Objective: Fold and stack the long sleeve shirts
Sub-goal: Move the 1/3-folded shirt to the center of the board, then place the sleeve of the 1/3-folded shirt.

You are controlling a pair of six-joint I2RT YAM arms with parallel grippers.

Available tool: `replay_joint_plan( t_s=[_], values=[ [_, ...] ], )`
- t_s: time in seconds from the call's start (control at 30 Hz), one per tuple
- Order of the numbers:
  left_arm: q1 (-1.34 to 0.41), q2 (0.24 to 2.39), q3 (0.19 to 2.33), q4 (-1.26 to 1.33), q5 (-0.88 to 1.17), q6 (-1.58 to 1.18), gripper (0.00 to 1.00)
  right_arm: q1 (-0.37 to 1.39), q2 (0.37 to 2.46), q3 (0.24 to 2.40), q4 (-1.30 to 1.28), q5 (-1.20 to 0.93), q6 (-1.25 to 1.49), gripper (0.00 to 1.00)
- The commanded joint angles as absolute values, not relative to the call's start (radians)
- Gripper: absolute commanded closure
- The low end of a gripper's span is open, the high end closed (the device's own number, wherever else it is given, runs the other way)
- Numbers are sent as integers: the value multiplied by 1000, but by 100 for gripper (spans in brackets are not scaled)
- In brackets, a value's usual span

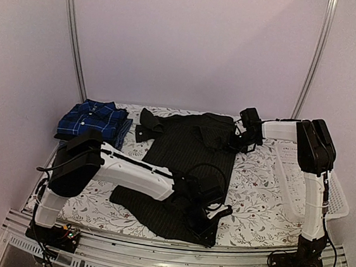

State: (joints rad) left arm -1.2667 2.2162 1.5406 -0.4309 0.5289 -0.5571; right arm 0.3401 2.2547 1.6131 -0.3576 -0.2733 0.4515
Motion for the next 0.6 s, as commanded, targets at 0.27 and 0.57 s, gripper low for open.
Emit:
replay_joint_plan(
  t_s=[0.27, 0.57],
  values=[
    [-1301, 2133, 1494, -471, 562, -541, 77, 324, 2326, 1621, -417, -237, 423, 100],
    [-1172, 2016, 1404, -303, 546, -633, 77, 317, 2327, 1706, -469, -199, 383, 100]
  ],
)
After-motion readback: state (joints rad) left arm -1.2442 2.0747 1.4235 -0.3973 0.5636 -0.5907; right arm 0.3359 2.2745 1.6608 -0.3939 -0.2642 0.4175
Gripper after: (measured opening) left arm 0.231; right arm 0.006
